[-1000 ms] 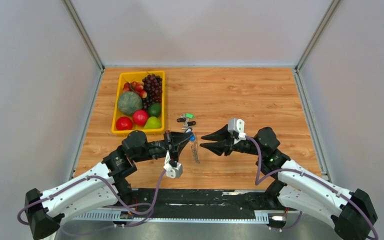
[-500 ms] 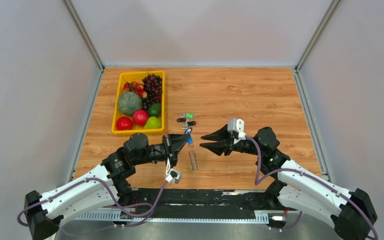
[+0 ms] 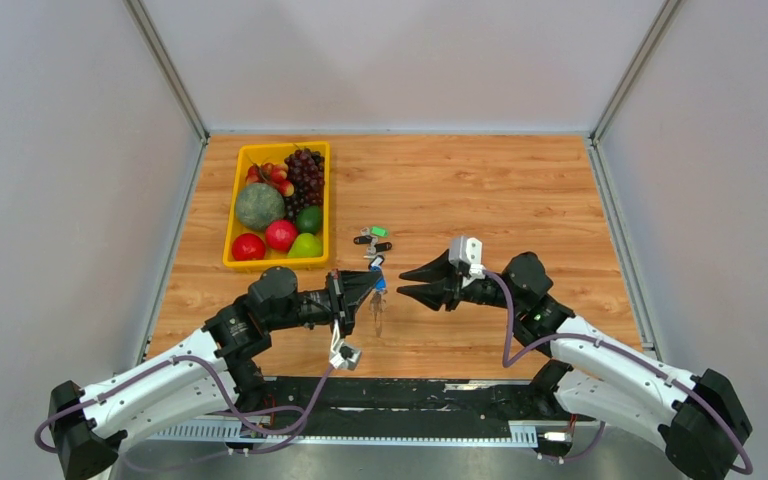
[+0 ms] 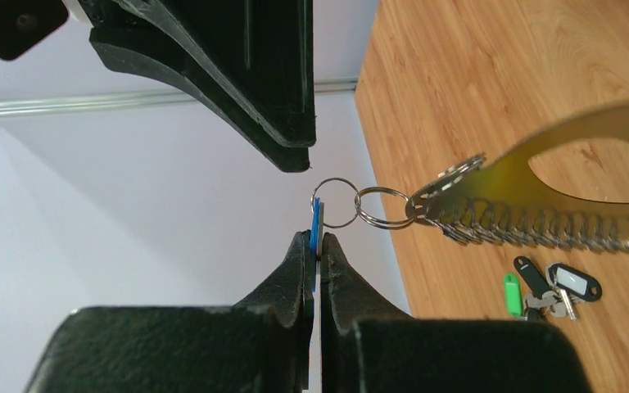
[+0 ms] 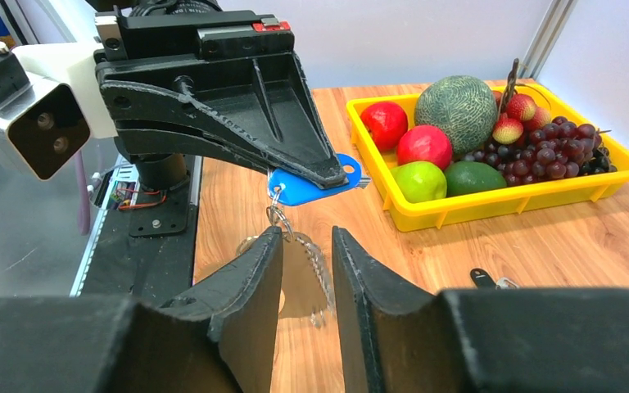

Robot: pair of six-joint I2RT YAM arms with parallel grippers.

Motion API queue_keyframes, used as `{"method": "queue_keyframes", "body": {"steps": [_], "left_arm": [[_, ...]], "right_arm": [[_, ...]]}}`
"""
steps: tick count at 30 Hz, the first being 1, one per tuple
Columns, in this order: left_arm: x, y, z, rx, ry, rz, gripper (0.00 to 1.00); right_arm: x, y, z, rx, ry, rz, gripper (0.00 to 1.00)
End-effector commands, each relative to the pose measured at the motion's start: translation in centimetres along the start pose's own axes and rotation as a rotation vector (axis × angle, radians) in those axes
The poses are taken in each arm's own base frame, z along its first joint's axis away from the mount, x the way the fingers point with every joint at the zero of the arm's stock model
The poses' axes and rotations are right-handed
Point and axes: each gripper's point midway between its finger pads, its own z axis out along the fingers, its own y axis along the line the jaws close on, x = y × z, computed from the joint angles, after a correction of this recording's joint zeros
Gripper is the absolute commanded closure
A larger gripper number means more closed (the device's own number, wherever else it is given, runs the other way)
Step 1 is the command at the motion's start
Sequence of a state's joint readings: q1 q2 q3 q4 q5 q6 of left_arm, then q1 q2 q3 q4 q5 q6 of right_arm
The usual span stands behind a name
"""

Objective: Remove the keys from the keyring

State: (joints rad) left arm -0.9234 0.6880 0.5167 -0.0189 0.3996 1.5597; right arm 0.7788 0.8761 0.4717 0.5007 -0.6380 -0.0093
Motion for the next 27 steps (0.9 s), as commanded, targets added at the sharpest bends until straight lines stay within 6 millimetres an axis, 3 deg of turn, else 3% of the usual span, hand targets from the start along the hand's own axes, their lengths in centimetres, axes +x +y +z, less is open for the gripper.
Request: {"method": "queue_keyframes", "body": {"steps": [1,12,27], "left_arm": [[-1.2,1.7,-0.1,-0.058,-0.055,0.055,1.00],[-1.5,2.3,-0.4,-0.090,-0.065,0.052,1.00],[-1.8,2.3,-0.4,-0.093,-0.081,0.041,1.00]], "right_arm": [[-0.5,0.6,0.6,-0.046,-0.033,-0.035,0.67],[1.1,2.3,2.0,-0.154,0.014,-0.022,0.70],[0.3,3.4,3.4,-0.177,-0.006,-0.032,0.69]]}}
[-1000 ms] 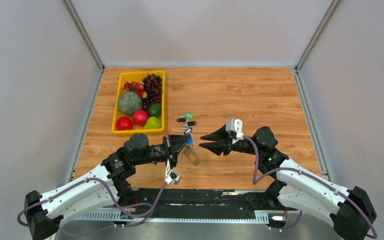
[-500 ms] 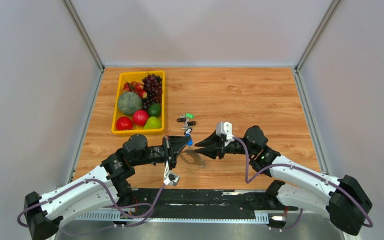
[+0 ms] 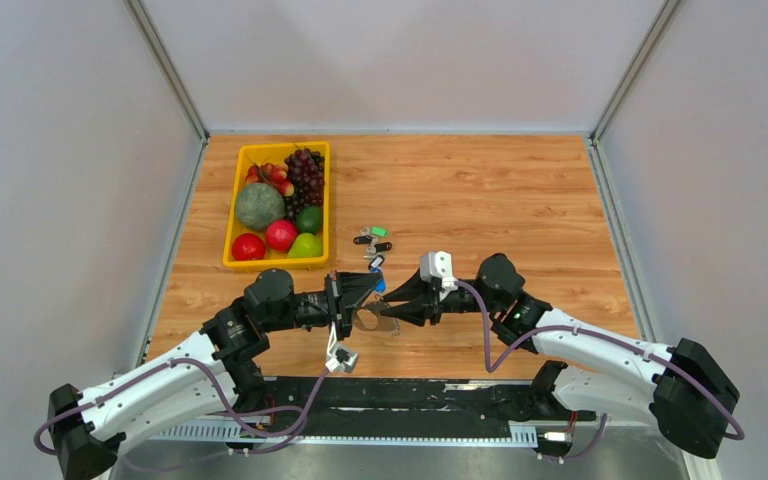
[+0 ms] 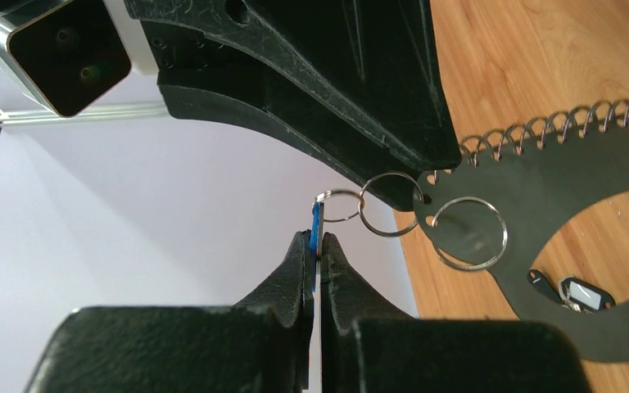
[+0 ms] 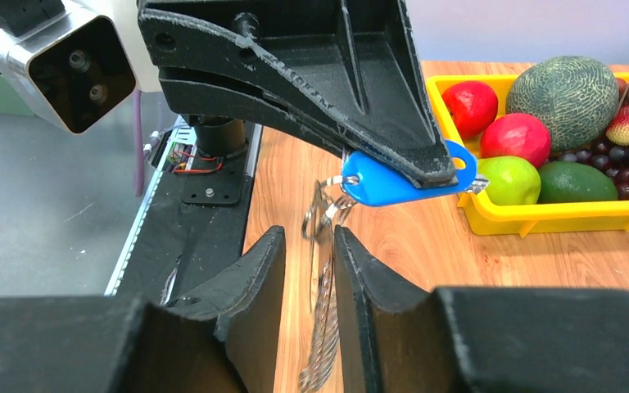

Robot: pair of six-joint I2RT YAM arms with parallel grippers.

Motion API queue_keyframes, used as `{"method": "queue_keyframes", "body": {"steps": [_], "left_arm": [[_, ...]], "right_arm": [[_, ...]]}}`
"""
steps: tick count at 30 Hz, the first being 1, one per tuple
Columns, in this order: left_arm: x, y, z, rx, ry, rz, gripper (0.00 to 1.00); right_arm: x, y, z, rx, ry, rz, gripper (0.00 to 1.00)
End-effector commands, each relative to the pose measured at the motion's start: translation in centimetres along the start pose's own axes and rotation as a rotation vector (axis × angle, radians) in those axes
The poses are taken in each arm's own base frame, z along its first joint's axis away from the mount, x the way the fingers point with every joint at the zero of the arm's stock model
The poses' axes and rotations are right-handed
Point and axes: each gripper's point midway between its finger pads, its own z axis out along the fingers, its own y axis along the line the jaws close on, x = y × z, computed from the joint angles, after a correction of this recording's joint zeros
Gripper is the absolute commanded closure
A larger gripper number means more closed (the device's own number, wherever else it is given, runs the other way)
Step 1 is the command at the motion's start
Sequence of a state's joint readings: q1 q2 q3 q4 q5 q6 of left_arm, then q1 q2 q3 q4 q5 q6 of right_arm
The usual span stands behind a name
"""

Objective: Remove the keys from the keyring

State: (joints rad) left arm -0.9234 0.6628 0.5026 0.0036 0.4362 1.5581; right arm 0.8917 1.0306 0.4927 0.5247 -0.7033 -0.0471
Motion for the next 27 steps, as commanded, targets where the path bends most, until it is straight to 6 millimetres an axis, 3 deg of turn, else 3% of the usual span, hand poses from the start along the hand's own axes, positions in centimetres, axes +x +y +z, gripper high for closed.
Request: {"method": "queue_keyframes", "body": {"steps": [1,4,10,22,27], "left_arm": [[-1.1,1.7,0.0,-0.058,-0.053,0.028,1.00],[-1.3,1.6,0.1,-0.053,-0.065,0.025,1.00],[-1.2,1.7,0.0,-0.055,-0.057,0.021,1.00],[-1.3,1.6,0.0,-0.054,-0.064,0.018,1.00],[-1.2,1.6,-0.1,-0.057,-0.056,0.019,1.00]], "right_arm": [[-3.3,-0.2,0.6,0.003,-0.084,-0.078,0.69],[-3.4,-0.5,0.7,0.022,-0.086,-0.074,0.70],[-3.4,-1.0,0.5,0.052,-0.079,-0.075,0.85],[-4.2,-1.2,-0.1,0.088,-0.078,-0.087,0.77],[-3.9,-1.2,-0.1,0.089,-0.060,-0.087,0.97]]}}
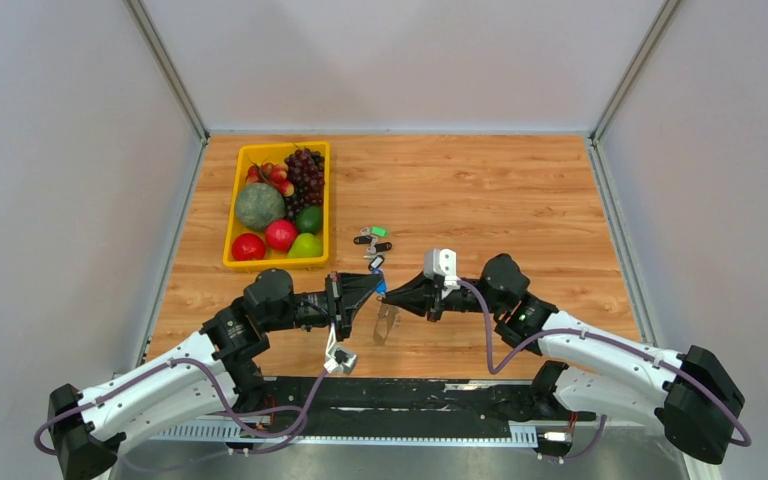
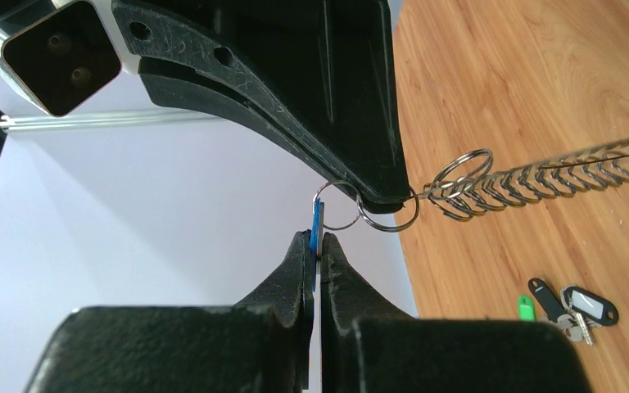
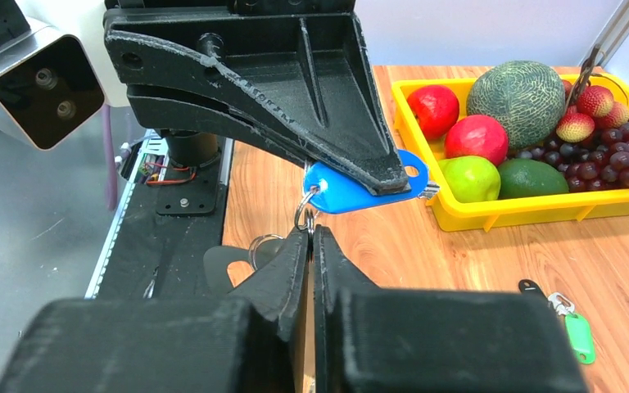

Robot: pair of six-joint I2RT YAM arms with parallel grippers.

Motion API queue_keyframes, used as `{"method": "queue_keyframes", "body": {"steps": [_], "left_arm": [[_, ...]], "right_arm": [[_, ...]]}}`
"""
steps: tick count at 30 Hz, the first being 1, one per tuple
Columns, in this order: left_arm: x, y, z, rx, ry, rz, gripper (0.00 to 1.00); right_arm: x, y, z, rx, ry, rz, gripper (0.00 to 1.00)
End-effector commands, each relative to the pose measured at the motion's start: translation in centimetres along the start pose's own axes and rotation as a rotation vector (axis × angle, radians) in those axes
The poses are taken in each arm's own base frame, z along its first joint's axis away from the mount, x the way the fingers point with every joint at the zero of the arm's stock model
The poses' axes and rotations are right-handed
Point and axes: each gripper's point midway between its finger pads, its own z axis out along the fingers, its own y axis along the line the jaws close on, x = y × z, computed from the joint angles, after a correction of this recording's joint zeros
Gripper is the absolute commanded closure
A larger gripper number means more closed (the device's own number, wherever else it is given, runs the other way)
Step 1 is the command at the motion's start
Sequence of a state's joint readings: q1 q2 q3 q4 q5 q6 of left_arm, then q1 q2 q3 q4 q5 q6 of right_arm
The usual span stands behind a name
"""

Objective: Remove the keys from the keyring

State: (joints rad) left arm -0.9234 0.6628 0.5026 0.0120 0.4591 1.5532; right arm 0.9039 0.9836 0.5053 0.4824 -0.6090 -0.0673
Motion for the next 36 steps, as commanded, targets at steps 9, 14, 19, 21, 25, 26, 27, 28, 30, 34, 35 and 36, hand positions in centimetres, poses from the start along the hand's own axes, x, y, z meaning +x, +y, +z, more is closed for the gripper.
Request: {"method": "queue_keyframes", "body": {"steps": [9,14,19,21,25,26,27,28,30,34,35,36], "left_arm": [[-0.3,2.0,-0.5,-0.076,-0.002,0.012,1.00],[-0.4,1.8,-0.4,-0.070,-0.008,0.005,1.00],[-0.8,1.1,0.1,-0.042,-0.041,-0.002,1.00],[-0.9,0.9,0.3,-0.032,-0.049,-0.006,1.00],[-1.0,0.4,0.6,-0.011,-0.064,-0.011,1.00],[-1.0,0.3,0.7,-0.004,-0.066,-0.010,1.00],[-1.2,0.1,0.8,0.005,-0.075,-0.012,1.00],[-1.3,-0.1,0.9,0.012,-0.081,-0.009,1.00],[-1.4,-0.4,1.0,0.024,-0.090,-0.008,1.00],[-1.6,-0.7,1.3,0.036,-0.100,-0.012,1.00],[-1.6,-0.6,1.3,0.037,-0.102,-0.012,1.00],[-1.7,-0.7,1.4,0.039,-0.104,-0.013,1.00]], "right_arm": [[-3.6,-1.6,-0.9,0.122,-0.065,-0.052,1.00],[-5.8,-1.7,-2.0,0.170,-0.153,-0.065,1.00],[-7.0,-1.6,-2.4,0.185,-0.215,-0.060,1.00],[-7.4,-1.6,-2.5,0.185,-0.230,-0.068,1.00],[-8.3,-1.0,-2.6,0.164,-0.270,-0.034,1.00],[-8.4,-1.0,-2.6,0.162,-0.277,-0.029,1.00],[-8.5,-0.9,-2.6,0.160,-0.282,-0.023,1.00],[-8.6,-1.0,-2.5,0.159,-0.285,-0.021,1.00],[-8.5,-1.1,-2.4,0.163,-0.284,-0.013,1.00],[-8.4,-0.9,-2.0,0.144,-0.297,0.007,1.00],[-8.4,-0.9,-1.9,0.136,-0.299,0.012,1.00],[-8.4,-0.8,-1.8,0.128,-0.302,0.015,1.00]]}}
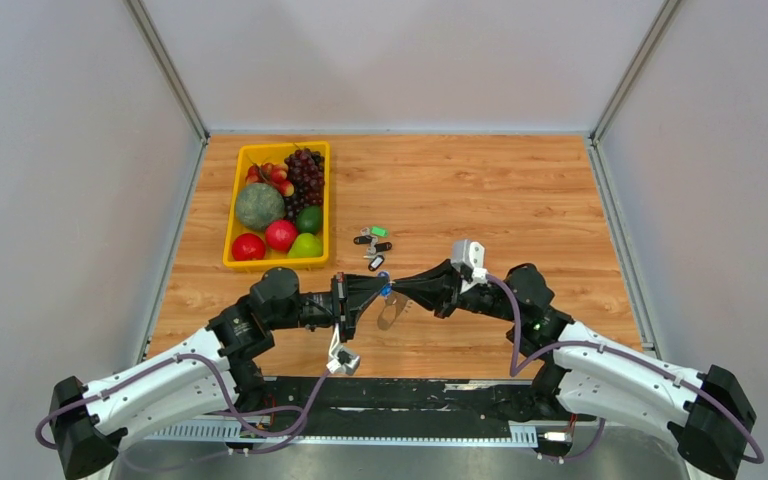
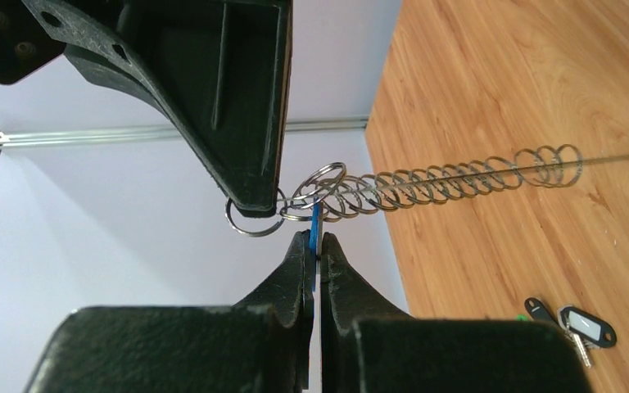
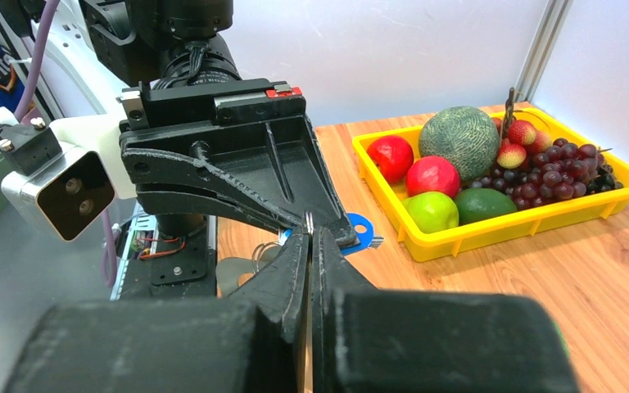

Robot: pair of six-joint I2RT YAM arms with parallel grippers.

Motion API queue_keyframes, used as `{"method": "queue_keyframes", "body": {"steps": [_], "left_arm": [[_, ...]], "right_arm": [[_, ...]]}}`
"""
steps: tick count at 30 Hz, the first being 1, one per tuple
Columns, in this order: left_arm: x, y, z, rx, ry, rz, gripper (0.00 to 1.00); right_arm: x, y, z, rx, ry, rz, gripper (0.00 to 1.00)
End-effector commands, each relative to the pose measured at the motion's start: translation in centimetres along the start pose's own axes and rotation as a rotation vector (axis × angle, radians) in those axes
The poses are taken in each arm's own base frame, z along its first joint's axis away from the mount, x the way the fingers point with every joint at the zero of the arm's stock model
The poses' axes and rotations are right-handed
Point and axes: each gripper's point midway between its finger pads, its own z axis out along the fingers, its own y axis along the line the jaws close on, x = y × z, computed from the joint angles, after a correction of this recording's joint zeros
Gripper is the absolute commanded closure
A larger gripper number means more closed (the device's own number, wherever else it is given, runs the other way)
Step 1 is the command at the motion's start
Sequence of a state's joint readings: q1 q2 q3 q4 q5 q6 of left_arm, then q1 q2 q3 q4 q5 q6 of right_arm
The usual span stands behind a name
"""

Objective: Remove the keys from the keyring

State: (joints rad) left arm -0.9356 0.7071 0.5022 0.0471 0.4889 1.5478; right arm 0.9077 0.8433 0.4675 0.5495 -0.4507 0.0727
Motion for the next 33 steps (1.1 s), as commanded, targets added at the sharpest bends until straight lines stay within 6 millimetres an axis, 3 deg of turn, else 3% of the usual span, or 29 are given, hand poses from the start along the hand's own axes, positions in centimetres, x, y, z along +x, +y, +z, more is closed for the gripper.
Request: {"method": "queue_keyframes", "body": {"steps": [1,7,17,24,33], "left_arm": [[-1.1,-0.3,0.5,0.032,-0.062,-0.006,1.00],[-1.0,-0.9,0.6,0.057,-0.057,-0.030,1.00],[1.1,1.1,-0.3,-0.042,0.070,-0.098,1.00],[1.8,2.5,-1.2,-0.107,0.120,-0.117,1.00],[1.6,3.3,-1.6,-0.142,0.120,-0.110,1.00]], "right_arm": [[-4.0,0.5,0.7,-0.032,-0.152,-0.022,1.00],[-4.4,1.0,0.5,-0.051,-0.165,-0.015,1.00],[-4.6,2.6,-0.5,-0.111,-0.138,-0.001,1.00],[-2.2,3.2,0.0,-0.158,-0.038,0.063,1.00],[1.5,1.9,1.6,-0.140,0.113,0.125,1.00]]}}
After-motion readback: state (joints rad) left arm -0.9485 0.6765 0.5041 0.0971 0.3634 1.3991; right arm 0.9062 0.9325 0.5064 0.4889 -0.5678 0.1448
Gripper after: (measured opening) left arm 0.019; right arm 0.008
